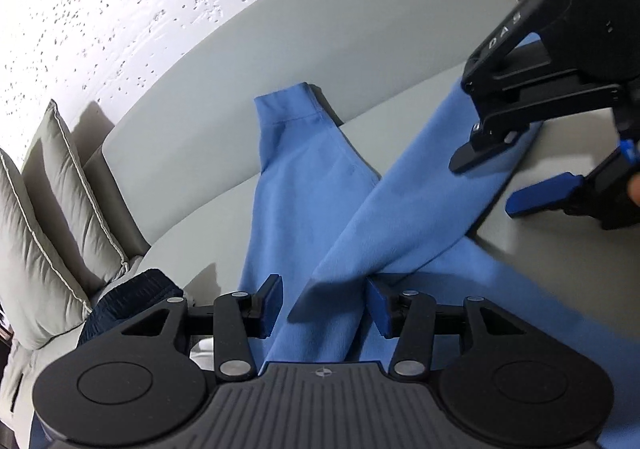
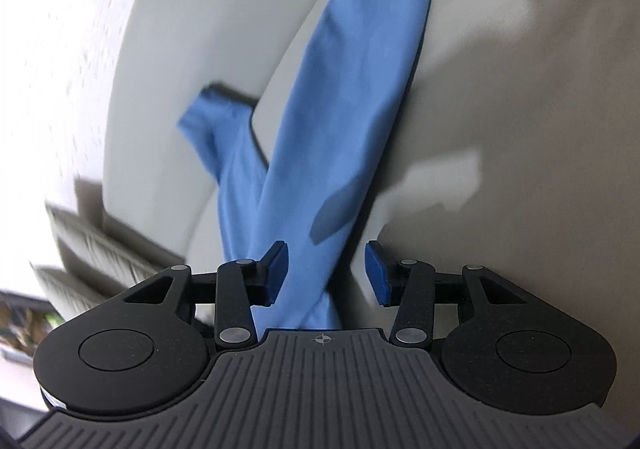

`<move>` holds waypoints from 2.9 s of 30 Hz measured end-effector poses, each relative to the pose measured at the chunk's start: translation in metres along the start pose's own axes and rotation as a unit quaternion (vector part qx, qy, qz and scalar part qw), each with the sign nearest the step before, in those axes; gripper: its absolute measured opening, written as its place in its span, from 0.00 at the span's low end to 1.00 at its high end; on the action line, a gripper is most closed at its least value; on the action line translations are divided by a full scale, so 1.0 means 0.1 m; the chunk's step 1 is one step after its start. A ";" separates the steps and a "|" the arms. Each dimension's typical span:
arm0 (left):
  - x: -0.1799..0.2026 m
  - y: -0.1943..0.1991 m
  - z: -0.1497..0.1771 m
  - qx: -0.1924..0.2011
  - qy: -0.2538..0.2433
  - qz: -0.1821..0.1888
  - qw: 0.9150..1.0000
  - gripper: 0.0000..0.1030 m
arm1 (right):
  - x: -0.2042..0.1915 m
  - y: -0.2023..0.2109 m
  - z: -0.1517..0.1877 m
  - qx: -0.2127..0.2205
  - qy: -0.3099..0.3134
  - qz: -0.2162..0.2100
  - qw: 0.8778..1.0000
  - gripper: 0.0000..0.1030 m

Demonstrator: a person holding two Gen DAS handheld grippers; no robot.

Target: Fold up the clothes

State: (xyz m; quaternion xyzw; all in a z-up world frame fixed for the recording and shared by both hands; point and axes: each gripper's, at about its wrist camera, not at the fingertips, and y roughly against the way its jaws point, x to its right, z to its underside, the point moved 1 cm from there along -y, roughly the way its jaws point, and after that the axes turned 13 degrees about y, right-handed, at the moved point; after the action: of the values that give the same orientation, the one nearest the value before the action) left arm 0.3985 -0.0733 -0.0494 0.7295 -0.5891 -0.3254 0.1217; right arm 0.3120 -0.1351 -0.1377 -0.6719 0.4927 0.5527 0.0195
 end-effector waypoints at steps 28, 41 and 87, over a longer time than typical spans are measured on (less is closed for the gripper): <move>-1.67 -1.21 -0.11 -0.117 0.330 0.045 0.936 0.53 | -2.14 -2.24 -0.24 -0.129 0.396 0.031 0.909 0.47; -1.58 -0.95 -0.24 -0.081 0.319 0.236 0.914 0.44 | -1.75 -1.50 -0.21 -0.120 0.418 0.034 0.900 0.48; -0.62 -1.86 -0.80 -0.045 0.232 0.145 0.961 0.38 | -0.26 -1.17 -0.32 0.020 -0.029 0.059 0.998 0.46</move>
State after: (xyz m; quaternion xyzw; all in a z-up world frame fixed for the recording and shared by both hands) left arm 0.5871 0.0198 -0.0722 0.6855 -0.6288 -0.1524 0.3338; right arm 0.4178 -0.0768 -0.1658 -0.6248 0.5412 0.5626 0.0145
